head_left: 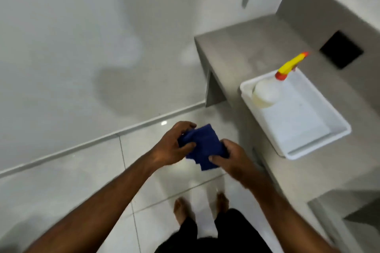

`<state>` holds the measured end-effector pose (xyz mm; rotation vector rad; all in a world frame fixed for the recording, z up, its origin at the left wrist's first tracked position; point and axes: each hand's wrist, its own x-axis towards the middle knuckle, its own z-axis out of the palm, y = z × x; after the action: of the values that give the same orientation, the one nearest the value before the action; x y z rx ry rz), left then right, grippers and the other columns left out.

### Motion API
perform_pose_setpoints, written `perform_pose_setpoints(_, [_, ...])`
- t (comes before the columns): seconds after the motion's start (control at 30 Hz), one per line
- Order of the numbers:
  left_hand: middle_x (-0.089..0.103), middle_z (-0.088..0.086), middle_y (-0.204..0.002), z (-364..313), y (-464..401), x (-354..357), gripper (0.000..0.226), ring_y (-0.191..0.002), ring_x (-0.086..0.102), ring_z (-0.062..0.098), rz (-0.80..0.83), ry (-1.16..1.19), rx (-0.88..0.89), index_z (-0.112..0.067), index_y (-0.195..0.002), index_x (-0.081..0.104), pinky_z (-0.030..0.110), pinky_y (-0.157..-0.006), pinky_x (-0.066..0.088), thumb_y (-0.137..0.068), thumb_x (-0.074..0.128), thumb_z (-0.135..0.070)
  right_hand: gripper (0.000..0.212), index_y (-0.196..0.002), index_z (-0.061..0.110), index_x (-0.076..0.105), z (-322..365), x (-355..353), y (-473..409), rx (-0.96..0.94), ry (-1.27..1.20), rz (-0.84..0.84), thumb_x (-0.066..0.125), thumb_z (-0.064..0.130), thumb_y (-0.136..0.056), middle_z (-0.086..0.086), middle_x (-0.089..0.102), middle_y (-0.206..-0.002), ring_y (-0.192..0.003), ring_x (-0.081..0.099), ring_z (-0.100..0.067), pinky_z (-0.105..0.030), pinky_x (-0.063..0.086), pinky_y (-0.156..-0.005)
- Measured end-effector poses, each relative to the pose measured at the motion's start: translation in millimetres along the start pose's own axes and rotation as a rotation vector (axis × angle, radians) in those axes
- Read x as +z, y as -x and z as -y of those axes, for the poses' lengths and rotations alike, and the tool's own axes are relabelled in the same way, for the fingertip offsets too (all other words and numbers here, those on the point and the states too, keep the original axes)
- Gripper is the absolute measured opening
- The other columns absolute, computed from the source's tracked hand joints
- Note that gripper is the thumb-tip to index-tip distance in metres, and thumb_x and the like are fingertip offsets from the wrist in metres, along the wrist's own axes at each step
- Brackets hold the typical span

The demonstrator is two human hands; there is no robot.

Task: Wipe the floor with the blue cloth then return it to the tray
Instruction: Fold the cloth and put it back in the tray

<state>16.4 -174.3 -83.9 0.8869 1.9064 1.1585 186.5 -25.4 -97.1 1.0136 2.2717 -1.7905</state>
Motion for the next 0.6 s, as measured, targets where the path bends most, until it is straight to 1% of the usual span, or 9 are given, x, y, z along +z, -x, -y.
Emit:
perform_pose_setpoints(0.1, [0.057,0.006,-0.129,-16.0,-2.8,3.7,0.041,-0.11,0.064,0.022,0.064,0.21,-0.069,-0.019,-0.111,0.049,0.038,-0.086,0.057,-0.083,0.063,0.008,0.025,-0.091,0.019,0.06,15.5,-0.3,27.4,0.007,-0.102,-0.08,0.066,0.026,-0.068,-0.013,0.068,-0.084,-0.07,0.064,-0.026,-0.052,0.057,-0.065])
perform_pose_setpoints(0.2, [0.06,0.01,-0.121,-31.1,-14.3,12.4,0.056,-0.103,0.064,0.021,0.204,0.292,-0.208,-0.023,-0.119,0.043,0.033,-0.08,0.056,-0.074,0.073,-0.011,0.027,-0.098,0.015,0.06,25.8,-13.2,37.0,-0.018,-0.19,-0.1,0.064,0.016,-0.071,-0.017,0.068,-0.091,-0.082,0.067,-0.037,-0.055,0.058,-0.07])
perform_pose_setpoints(0.27, [0.063,0.01,-0.121,-43.0,-28.3,23.1,0.068,-0.105,0.066,0.025,0.26,0.32,-0.233,-0.022,-0.126,0.046,0.035,-0.079,0.057,-0.068,0.082,-0.021,0.031,-0.108,0.016,0.061,27.5,-34.7,40.6,-0.042,-0.214,-0.132,0.065,0.009,-0.078,-0.012,0.07,-0.097,-0.087,0.069,-0.031,-0.051,0.062,-0.073])
perform_pose_setpoints(0.3, [0.065,0.008,-0.119,-50.1,-36.6,31.1,0.067,-0.104,0.068,0.025,0.257,0.315,-0.224,-0.023,-0.124,0.05,0.037,-0.079,0.058,-0.067,0.085,-0.023,0.036,-0.114,0.017,0.061,26.1,-48.8,41.6,-0.057,-0.227,-0.158,0.066,0.004,-0.081,-0.008,0.07,-0.1,-0.088,0.071,-0.024,-0.044,0.063,-0.072])
perform_pose_setpoints(0.37, [0.069,0.003,-0.111,-66.0,-55.1,51.7,0.055,-0.097,0.07,0.02,0.189,0.208,-0.196,-0.026,-0.114,0.057,0.036,-0.077,0.06,-0.069,0.087,-0.027,0.046,-0.123,0.02,0.06,21.4,-78.6,43.0,-0.083,-0.227,-0.236,0.066,-0.003,-0.083,-0.001,0.07,-0.108,-0.091,0.071,-0.012,-0.03,0.062,-0.07])
perform_pose_setpoints(0.4, [0.069,0.0,-0.107,-74.3,-67.4,65.8,0.049,-0.093,0.069,0.017,0.147,0.125,-0.175,-0.028,-0.11,0.058,0.033,-0.076,0.06,-0.07,0.086,-0.03,0.049,-0.122,0.024,0.06,16.3,-96.4,42.6,-0.092,-0.205,-0.294,0.067,-0.004,-0.082,0.001,0.07,-0.109,-0.091,0.071,-0.01,-0.028,0.061,-0.07])
perform_pose_setpoints(0.47, [0.067,-0.005,-0.105,-91.4,-94.0,98.5,0.044,-0.09,0.066,0.011,0.106,-0.053,-0.096,-0.03,-0.108,0.056,0.028,-0.074,0.057,-0.073,0.083,-0.035,0.048,-0.114,0.029,0.062,0.9,-132.2,39.5,-0.077,-0.158,-0.402,0.07,-0.003,-0.08,0.002,0.072,-0.105,-0.088,0.071,-0.014,-0.034,0.063,-0.071])
perform_pose_setpoints(0.53, [0.065,-0.006,-0.108,-105.9,-118.9,132.9,0.045,-0.088,0.062,0.007,0.106,-0.182,0.003,-0.027,-0.113,0.054,0.02,-0.071,0.053,-0.077,0.079,-0.036,0.04,-0.114,0.024,0.062,-16.1,-162.4,31.4,0.006,-0.073,-0.468,0.072,0.005,-0.08,0.0,0.071,-0.102,-0.087,0.07,-0.018,-0.04,0.062,-0.074])
perform_pose_setpoints(0.6, [0.063,-0.002,-0.112,-117.3,-141.9,166.7,0.046,-0.089,0.059,0.008,0.126,-0.255,0.068,-0.022,-0.12,0.052,0.012,-0.068,0.046,-0.081,0.075,-0.033,0.038,-0.119,0.018,0.06,-34.1,-187.2,22.2,0.11,0.05,-0.513,0.07,0.016,-0.082,0.001,0.066,-0.099,-0.086,0.065,-0.016,-0.033,0.058,-0.073])
